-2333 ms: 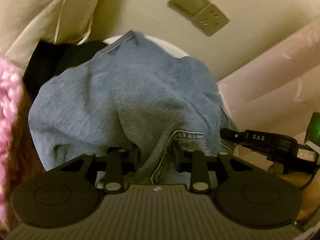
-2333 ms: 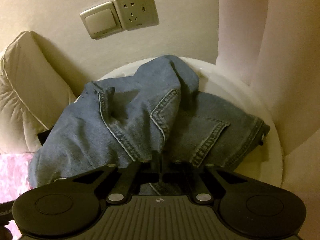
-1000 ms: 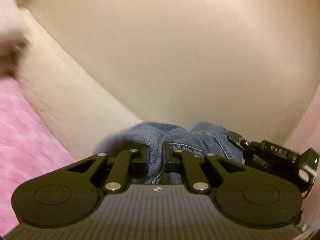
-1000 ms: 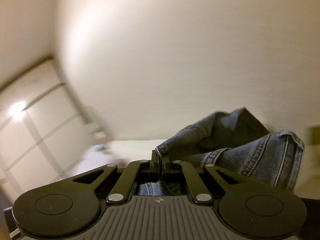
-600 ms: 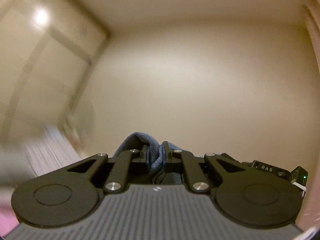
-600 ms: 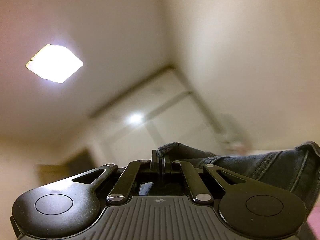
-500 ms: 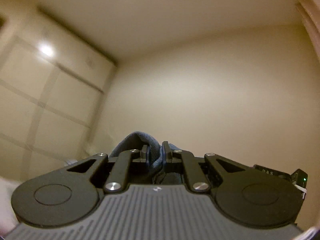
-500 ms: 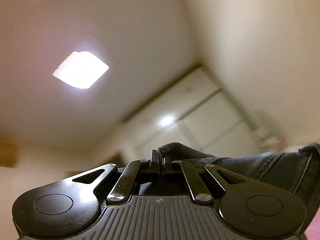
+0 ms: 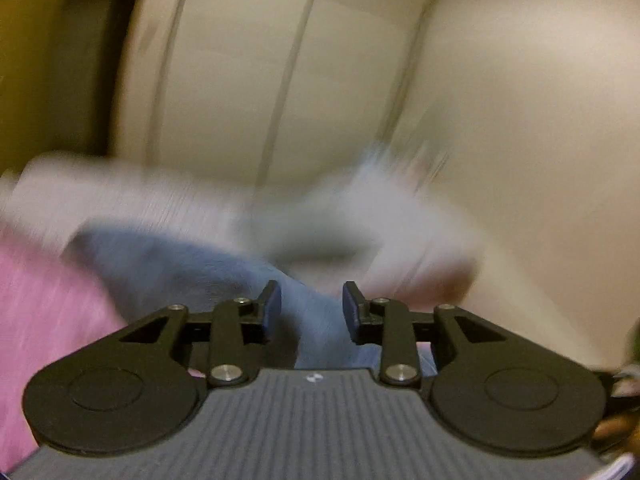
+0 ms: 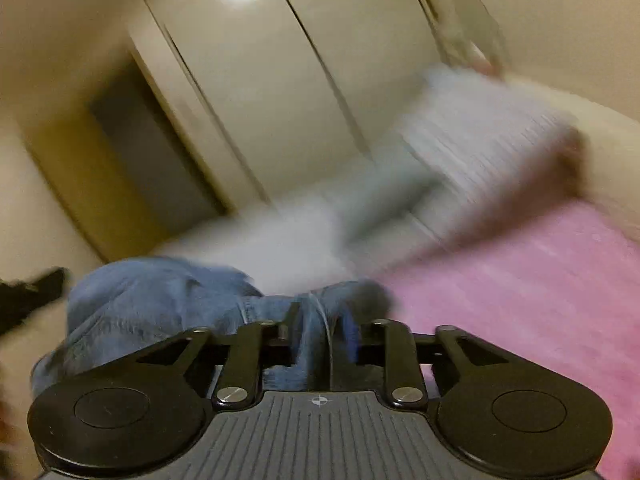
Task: Fold clothes
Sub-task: 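Carry the jeans to the pink bed and release both grippers, then move both grippers over the jeans lying on the bed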
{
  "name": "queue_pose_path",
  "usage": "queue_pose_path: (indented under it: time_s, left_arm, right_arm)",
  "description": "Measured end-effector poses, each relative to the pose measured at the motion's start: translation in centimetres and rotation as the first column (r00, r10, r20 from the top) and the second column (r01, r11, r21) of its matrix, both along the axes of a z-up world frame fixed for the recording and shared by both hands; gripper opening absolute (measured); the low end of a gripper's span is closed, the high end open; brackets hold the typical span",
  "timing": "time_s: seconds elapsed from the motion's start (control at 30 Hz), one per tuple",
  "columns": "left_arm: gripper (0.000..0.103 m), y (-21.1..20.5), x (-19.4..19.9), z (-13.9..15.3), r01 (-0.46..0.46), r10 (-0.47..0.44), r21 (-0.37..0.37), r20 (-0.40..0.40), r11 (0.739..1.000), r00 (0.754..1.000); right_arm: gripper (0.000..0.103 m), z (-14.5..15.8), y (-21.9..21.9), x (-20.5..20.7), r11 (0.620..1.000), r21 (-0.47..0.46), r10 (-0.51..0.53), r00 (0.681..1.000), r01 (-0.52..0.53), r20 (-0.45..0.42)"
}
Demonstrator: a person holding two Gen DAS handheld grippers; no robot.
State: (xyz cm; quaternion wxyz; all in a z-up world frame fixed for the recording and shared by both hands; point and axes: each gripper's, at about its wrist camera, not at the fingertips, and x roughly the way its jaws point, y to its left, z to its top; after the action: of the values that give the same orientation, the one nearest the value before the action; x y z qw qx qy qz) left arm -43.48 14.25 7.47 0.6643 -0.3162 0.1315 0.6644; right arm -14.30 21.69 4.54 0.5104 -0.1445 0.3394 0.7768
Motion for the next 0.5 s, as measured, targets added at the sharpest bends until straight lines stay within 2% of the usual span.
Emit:
queue_pose_path:
  time_s: [0.03, 0.07, 0.1, 0.13, 0.2, 0.27, 0.3, 0.37, 0.5]
  left_arm:
    - [0.026, -0.4, 0.0, -3.4, -0.028, 0.027, -0.096, -0.014, 0.995, 1.000]
    - [0.025, -1.5, 0.0, -6.8, -0.057, 0.053, -0.177, -0.030, 0.982, 0.998]
    - [0.025, -2.6, 0.0, -9.4, -0.074, 0.067, -0.228, -0.036, 0.971, 0.997]
    - [0.025, -4.3, -0.1, -11.6, -0.090, 0.082, -0.269, -0.042, 0.959, 0.996]
    - [0.025, -7.9, -0.7, -15.3, -0.130, 0.116, -0.344, -0.060, 0.930, 0.991]
    - [0.025, -11.7, 0.3, -18.2, -0.165, 0.144, -0.400, -0.083, 0.901, 0.986]
    - [0.025, -12.0, 0.9, -18.6, -0.176, 0.152, -0.421, -0.091, 0.890, 0.984]
    - [0.025, -13.6, 1.6, -18.5, -0.197, 0.166, -0.433, -0.109, 0.879, 0.980]
    - [0.027, -16.9, 3.6, -18.6, -0.245, 0.191, -0.431, -0.166, 0.868, 0.967]
  right_arm:
    - [0.029, -3.1, -0.2, -0.1, 1.000, -0.031, 0.003, 0.996, 0.000, 0.090]
    - [0.030, -5.3, -0.4, -0.4, 0.998, -0.066, 0.028, 0.989, -0.019, 0.146]
    - [0.030, -6.2, -1.6, -2.4, 0.995, -0.094, 0.062, 0.983, -0.046, 0.175]
    - [0.031, -8.7, -3.3, -1.6, 0.988, -0.123, 0.117, 0.974, -0.094, 0.193]
    - [0.032, -11.7, -3.8, -1.1, 0.973, -0.161, 0.203, 0.951, -0.168, 0.232]
    - [0.033, -13.3, -7.7, -2.3, 0.951, -0.184, 0.292, 0.913, -0.247, 0.285]
    - [0.034, -14.6, -7.3, -1.8, 0.938, -0.195, 0.335, 0.890, -0.285, 0.310]
    - [0.035, -15.5, -11.8, -1.5, 0.921, -0.210, 0.383, 0.857, -0.328, 0.344]
    - [0.036, -17.2, -15.1, -0.5, 0.895, -0.267, 0.440, 0.813, -0.359, 0.382]
